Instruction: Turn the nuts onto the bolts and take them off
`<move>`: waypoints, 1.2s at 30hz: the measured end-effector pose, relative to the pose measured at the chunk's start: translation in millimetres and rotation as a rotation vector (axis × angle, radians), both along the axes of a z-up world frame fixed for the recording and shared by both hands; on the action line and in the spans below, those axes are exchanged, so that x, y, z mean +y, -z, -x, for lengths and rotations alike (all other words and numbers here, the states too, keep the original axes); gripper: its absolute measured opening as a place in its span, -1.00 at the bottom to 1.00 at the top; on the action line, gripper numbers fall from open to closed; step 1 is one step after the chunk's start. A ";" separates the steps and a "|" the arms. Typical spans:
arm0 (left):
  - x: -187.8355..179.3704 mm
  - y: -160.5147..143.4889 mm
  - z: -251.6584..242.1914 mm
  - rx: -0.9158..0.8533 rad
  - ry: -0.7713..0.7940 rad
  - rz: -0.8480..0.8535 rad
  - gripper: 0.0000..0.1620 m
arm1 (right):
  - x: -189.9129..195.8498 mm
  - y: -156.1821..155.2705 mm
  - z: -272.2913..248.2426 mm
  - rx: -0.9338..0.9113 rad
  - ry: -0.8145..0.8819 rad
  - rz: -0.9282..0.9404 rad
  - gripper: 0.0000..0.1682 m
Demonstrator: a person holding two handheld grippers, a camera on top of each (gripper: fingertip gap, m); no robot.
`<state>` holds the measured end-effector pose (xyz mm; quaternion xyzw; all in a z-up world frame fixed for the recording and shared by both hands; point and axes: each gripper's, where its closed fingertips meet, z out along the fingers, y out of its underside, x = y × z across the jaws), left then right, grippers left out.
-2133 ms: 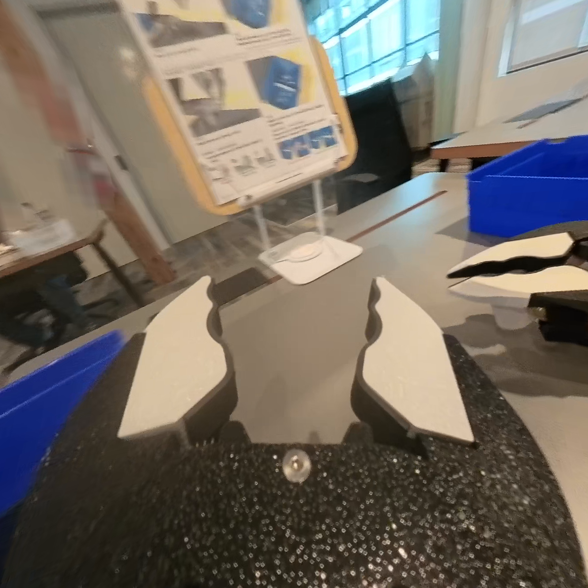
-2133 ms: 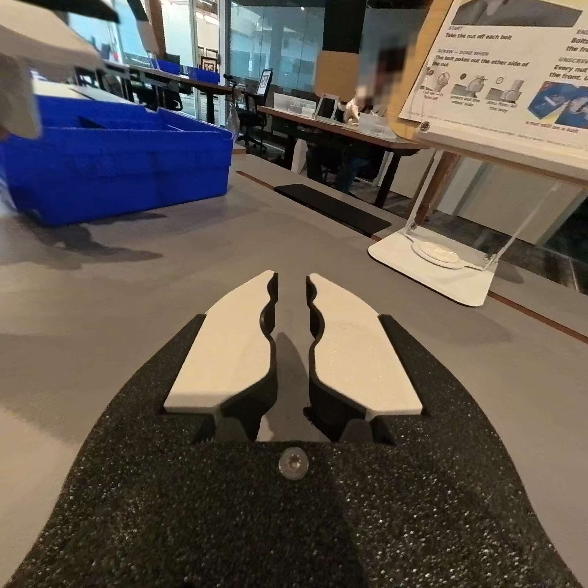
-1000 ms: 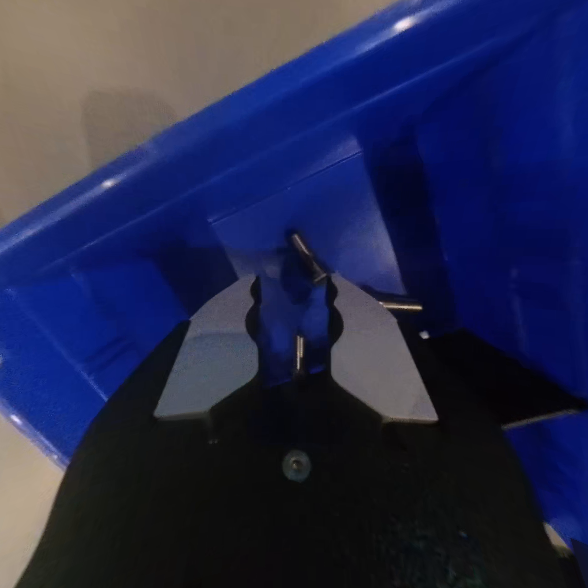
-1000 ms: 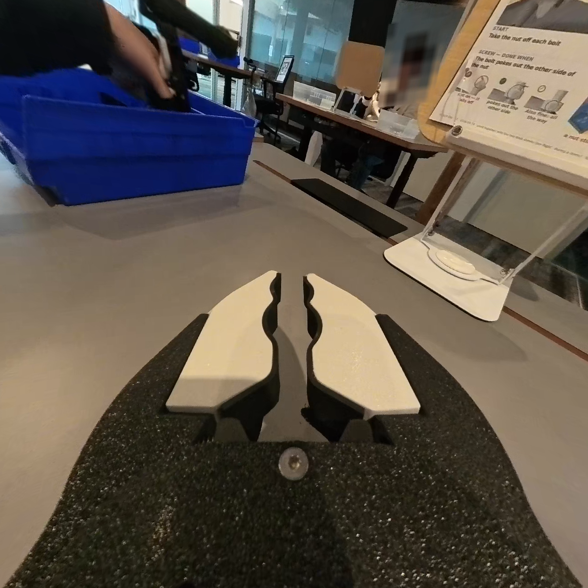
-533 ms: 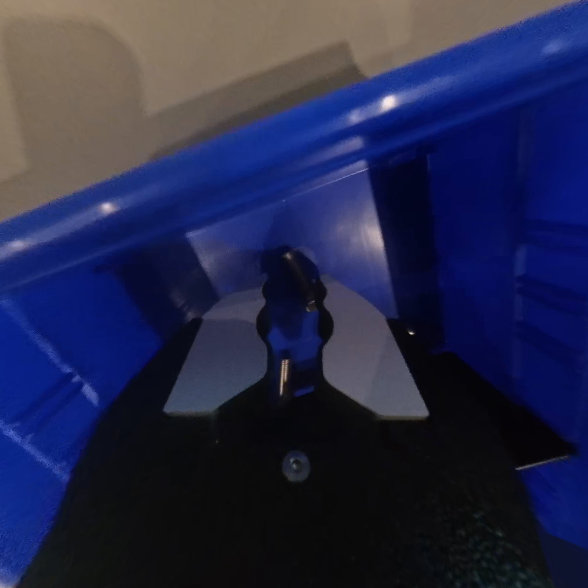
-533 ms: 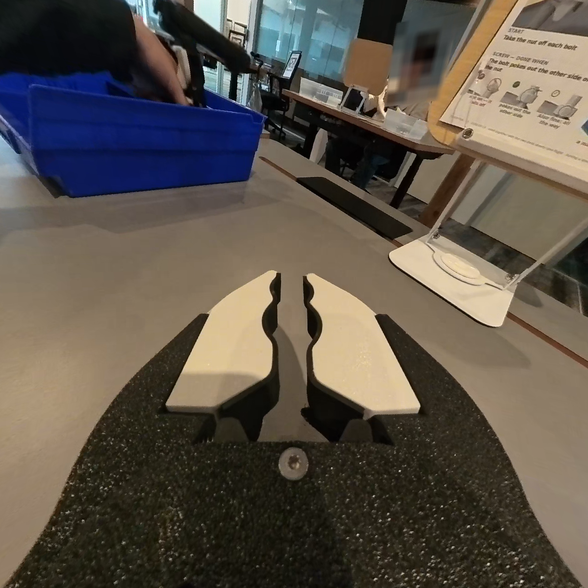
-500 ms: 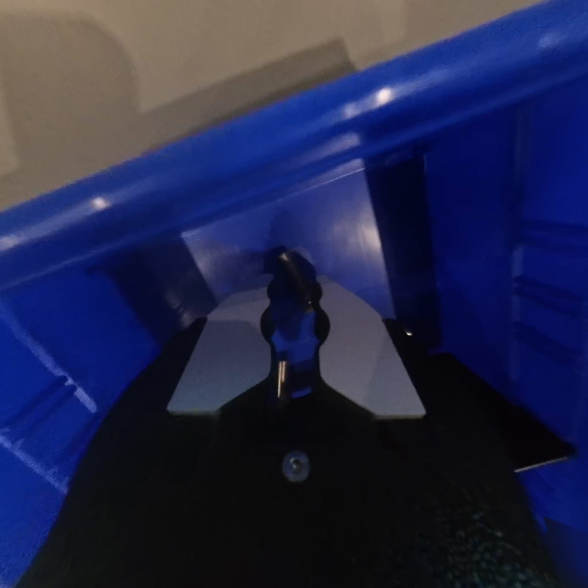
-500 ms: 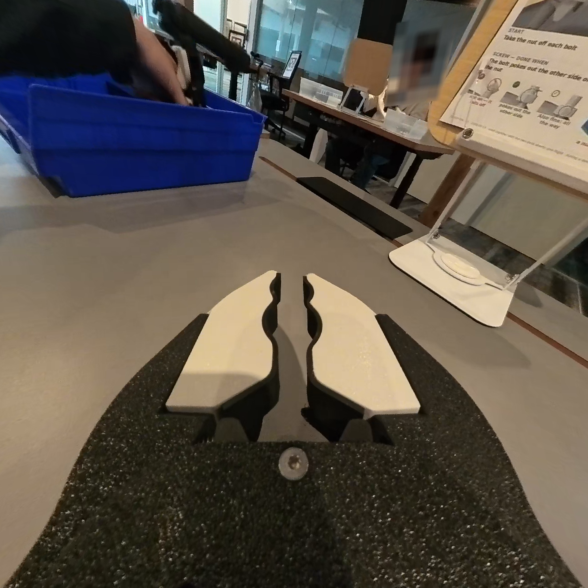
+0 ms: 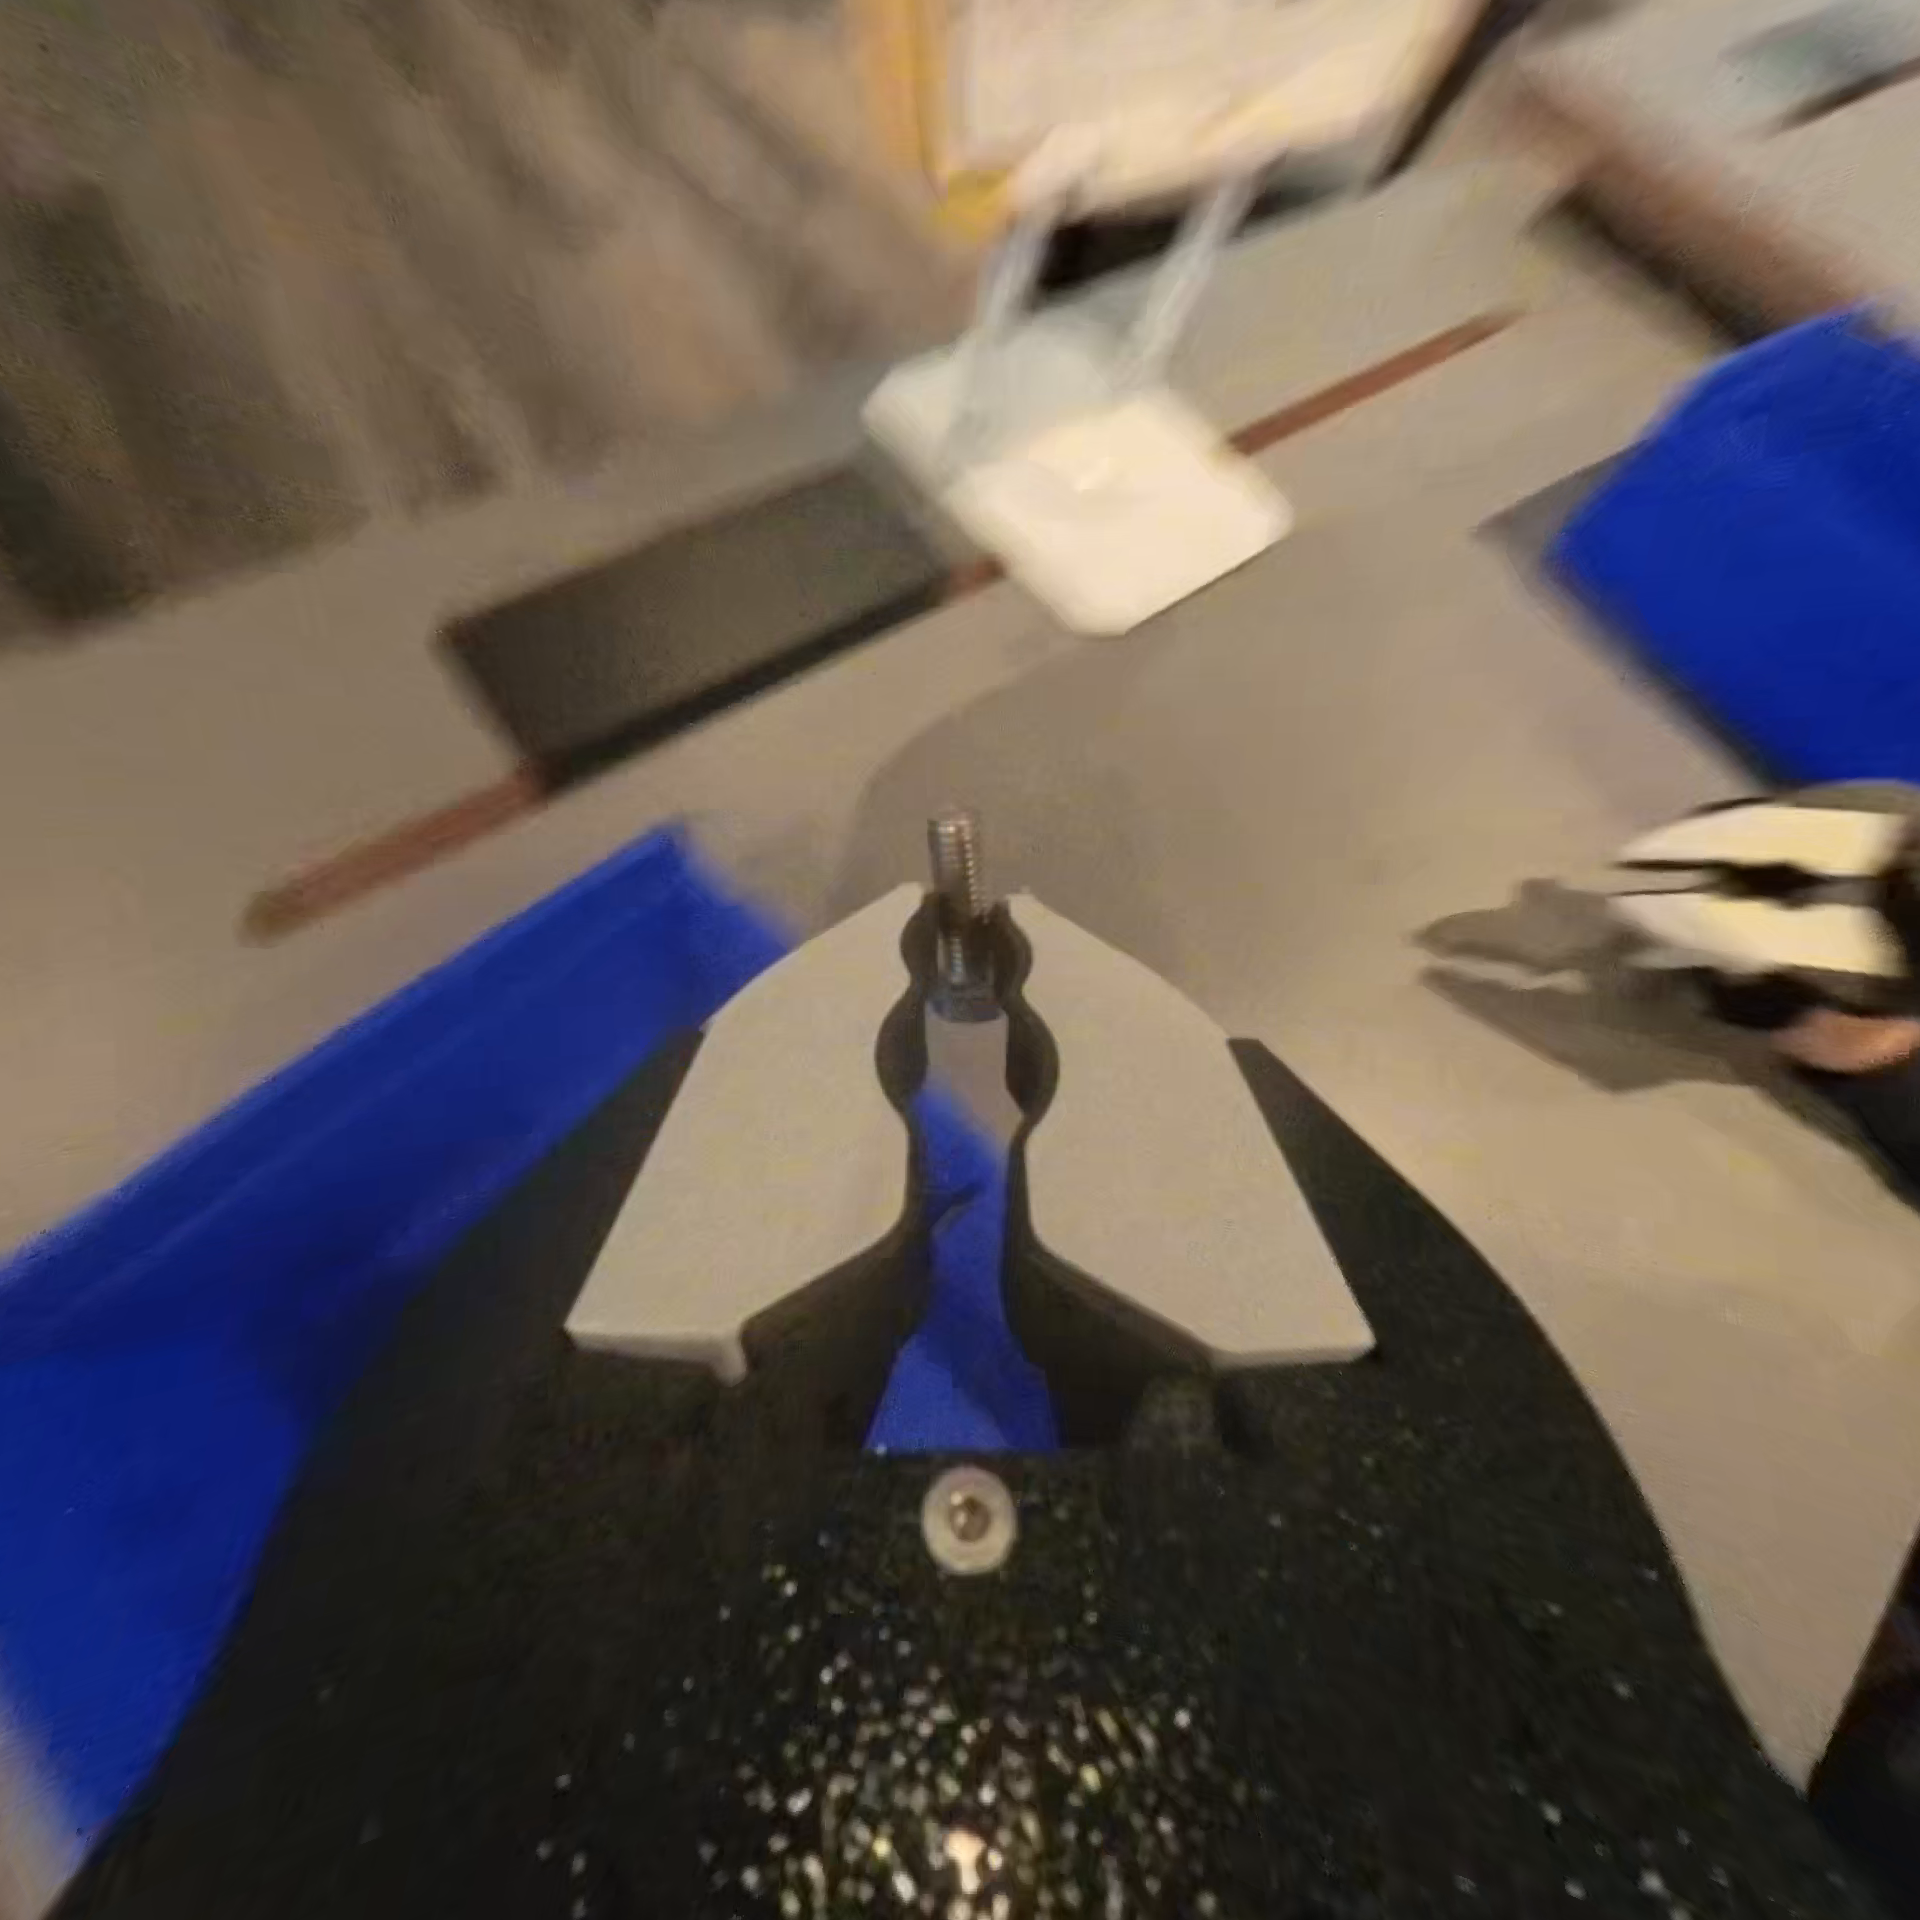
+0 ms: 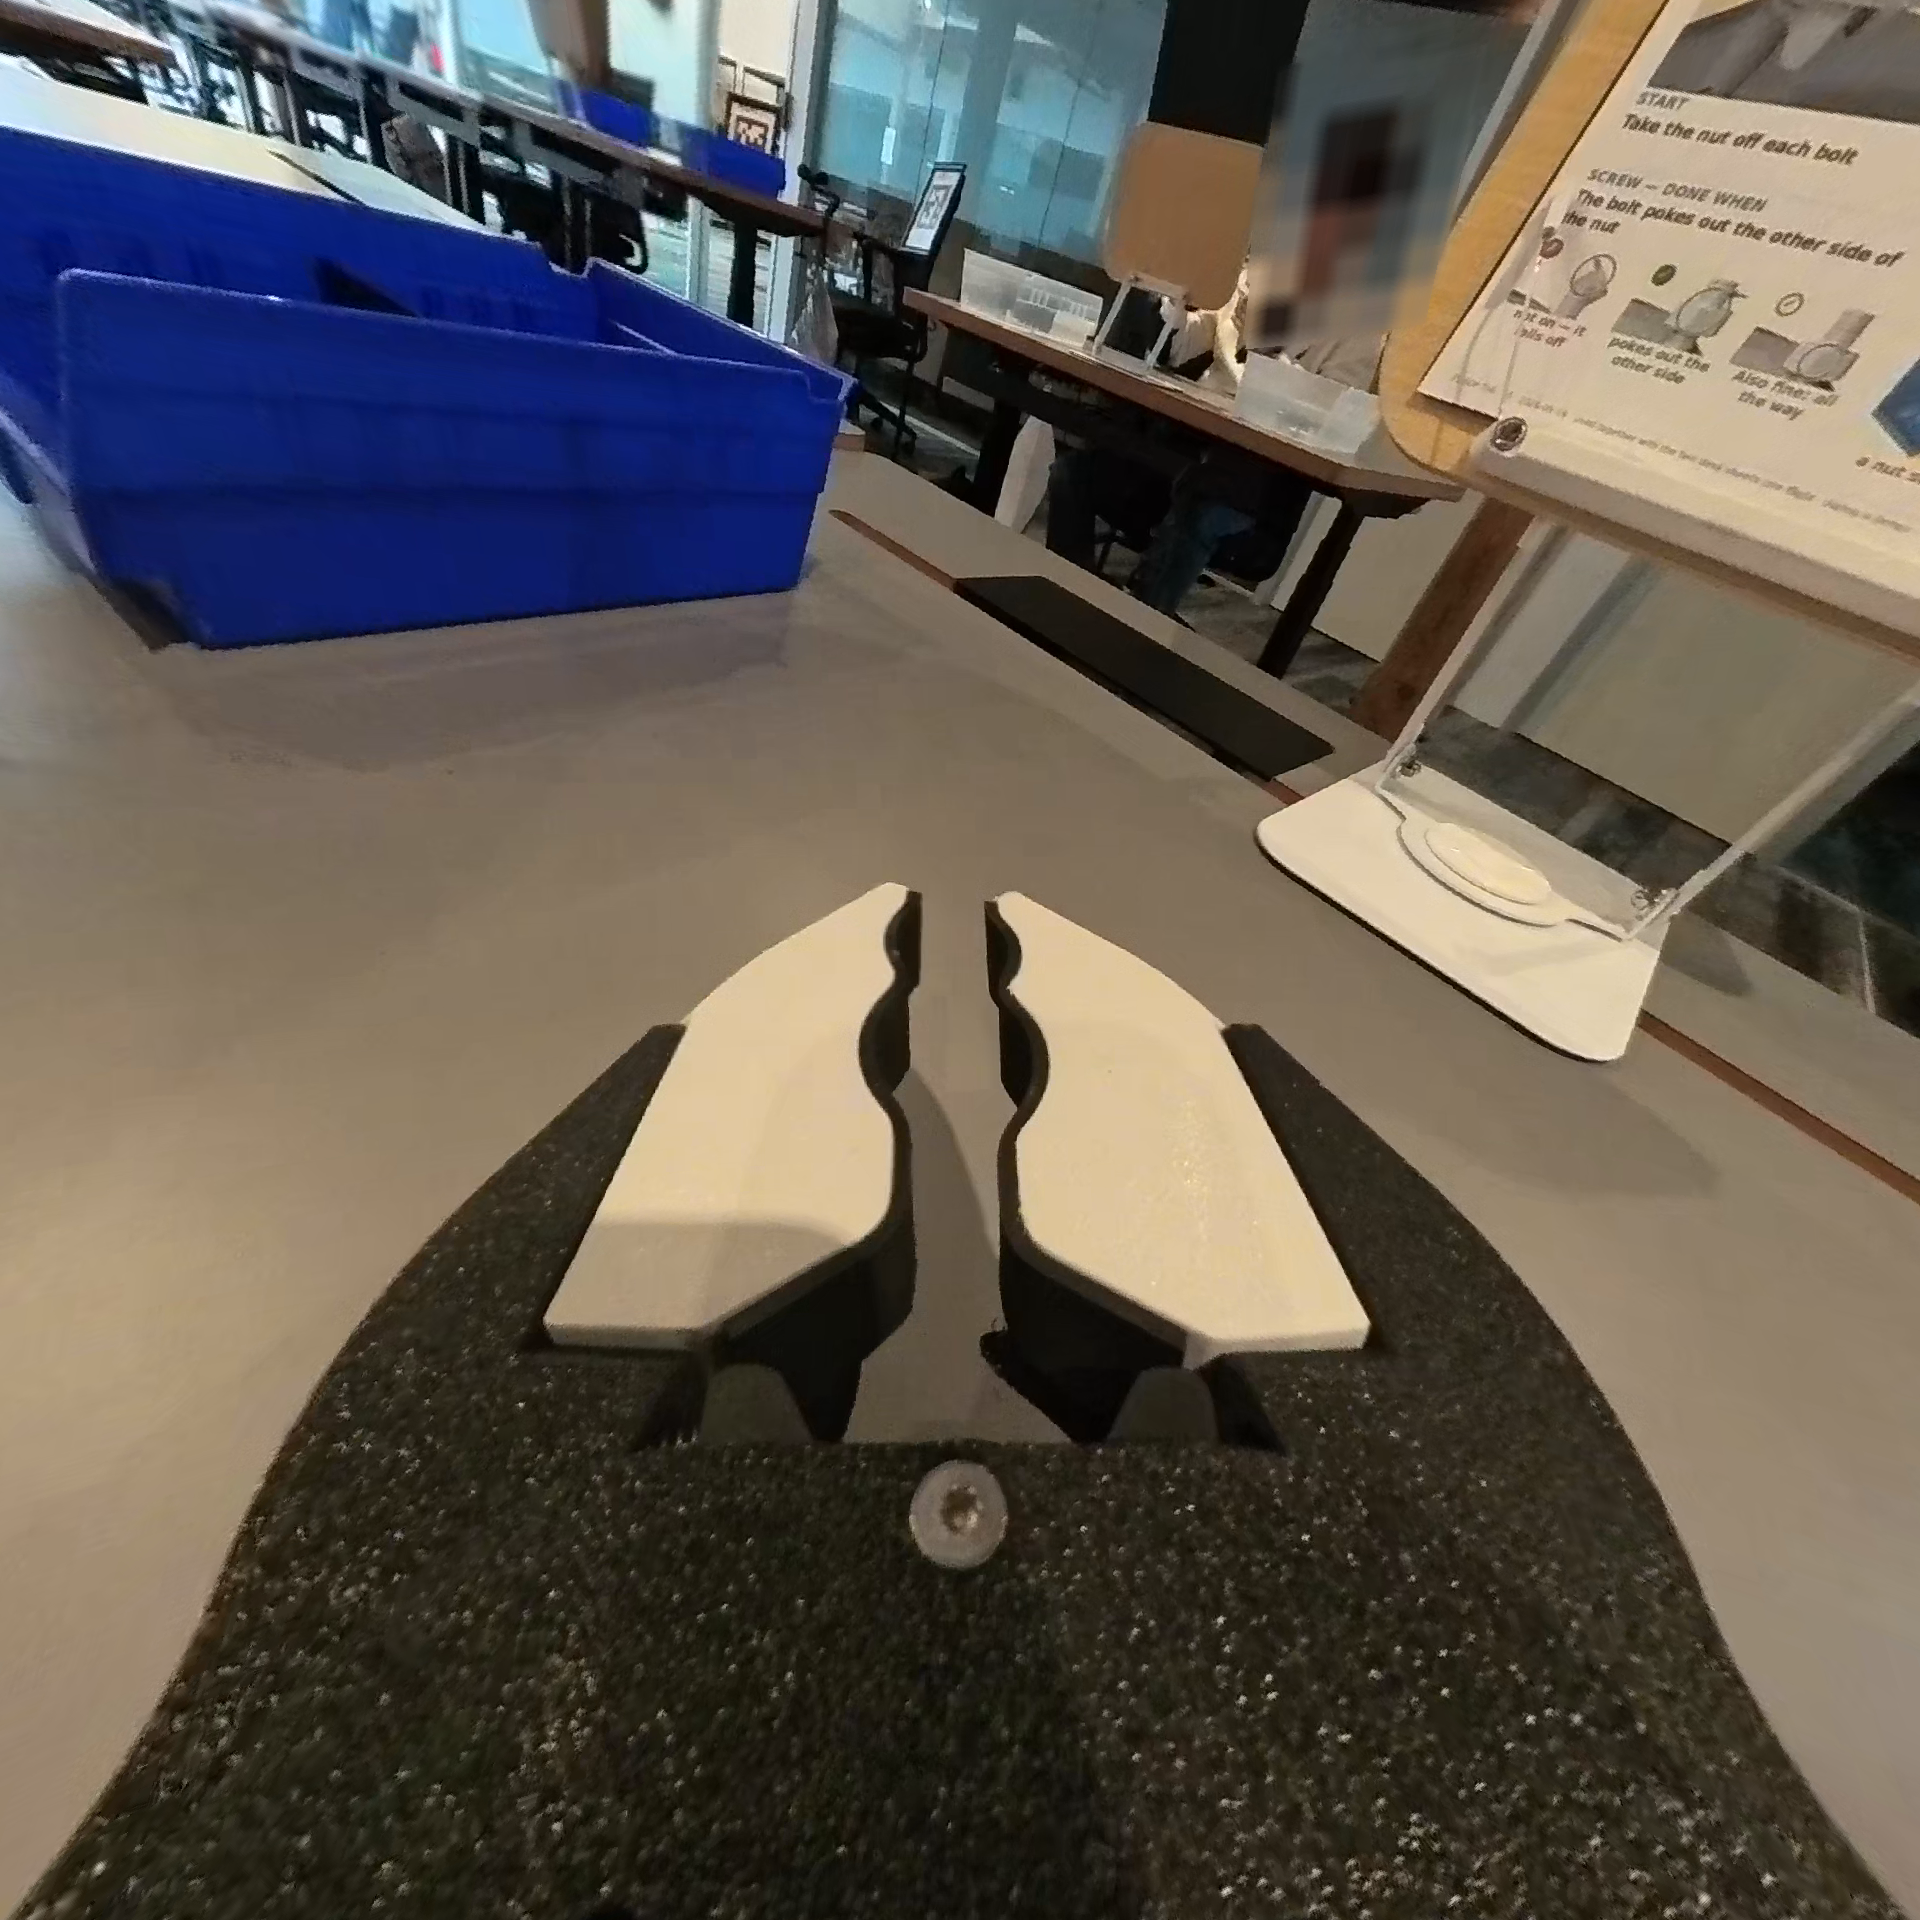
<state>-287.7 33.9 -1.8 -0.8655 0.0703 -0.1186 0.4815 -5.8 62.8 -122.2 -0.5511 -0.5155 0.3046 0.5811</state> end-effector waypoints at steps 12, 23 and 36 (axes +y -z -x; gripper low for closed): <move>-23.5 25.5 -249.9 0.157 0.184 -0.563 -0.88 | 23.3 -13.8 -27.4 0.119 0.129 0.085 -0.91; -6.2 115.3 -264.2 0.075 0.217 -0.327 -0.87 | 24.0 -21.7 -33.3 0.171 0.131 0.119 -0.91; -18.1 189.6 -265.5 0.321 0.323 0.163 -0.87 | 20.1 -16.5 -26.7 0.115 0.122 0.079 -0.91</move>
